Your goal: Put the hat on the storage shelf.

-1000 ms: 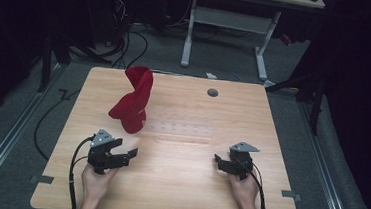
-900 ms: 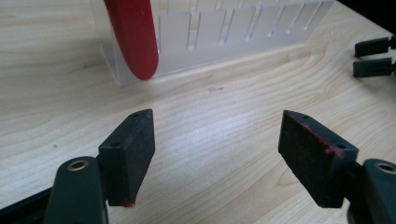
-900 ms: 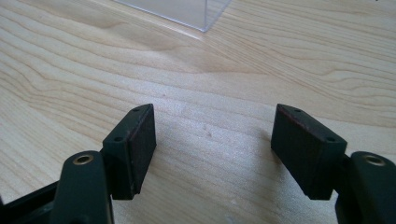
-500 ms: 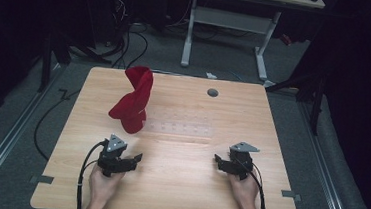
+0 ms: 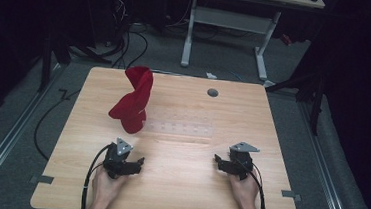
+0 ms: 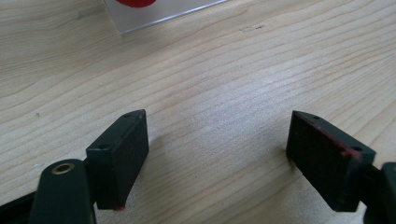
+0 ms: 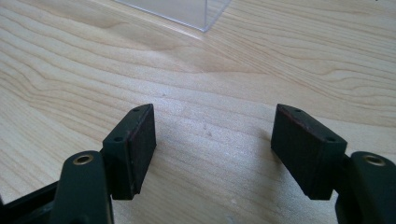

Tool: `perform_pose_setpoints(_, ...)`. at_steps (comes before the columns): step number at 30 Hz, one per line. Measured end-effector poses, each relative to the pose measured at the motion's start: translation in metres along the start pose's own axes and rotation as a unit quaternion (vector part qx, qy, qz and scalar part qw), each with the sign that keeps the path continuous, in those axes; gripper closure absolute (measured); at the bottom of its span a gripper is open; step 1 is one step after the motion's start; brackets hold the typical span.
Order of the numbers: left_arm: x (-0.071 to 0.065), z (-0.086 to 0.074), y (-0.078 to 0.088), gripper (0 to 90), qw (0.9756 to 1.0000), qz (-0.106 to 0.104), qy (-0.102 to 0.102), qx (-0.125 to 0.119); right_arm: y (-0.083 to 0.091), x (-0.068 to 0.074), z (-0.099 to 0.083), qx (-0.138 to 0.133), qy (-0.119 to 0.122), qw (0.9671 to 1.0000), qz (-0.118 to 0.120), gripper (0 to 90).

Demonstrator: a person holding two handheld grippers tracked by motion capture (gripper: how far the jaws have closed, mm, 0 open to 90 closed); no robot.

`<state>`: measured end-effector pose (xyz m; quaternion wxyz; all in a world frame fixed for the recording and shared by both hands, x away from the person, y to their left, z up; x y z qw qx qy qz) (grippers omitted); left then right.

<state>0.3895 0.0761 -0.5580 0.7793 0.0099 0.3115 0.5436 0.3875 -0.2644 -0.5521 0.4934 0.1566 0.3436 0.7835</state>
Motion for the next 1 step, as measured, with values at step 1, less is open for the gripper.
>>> perform_pose_setpoints(1,0.0001,0.0001,-0.0002,20.1,1.0000,0.000,0.001,0.000,0.0000,0.0000,0.0000,0.000,0.000,1.0000,0.000,31.1)
Point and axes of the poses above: each handheld gripper's, and its own axes: y roughly backward along the jaws, z roughly out of its top, x roughly to its left, the point moved 3 cm from there along -y, roughly forward along the jaws, and after that the axes turned 6 degrees about y, right-handed, at the moved point
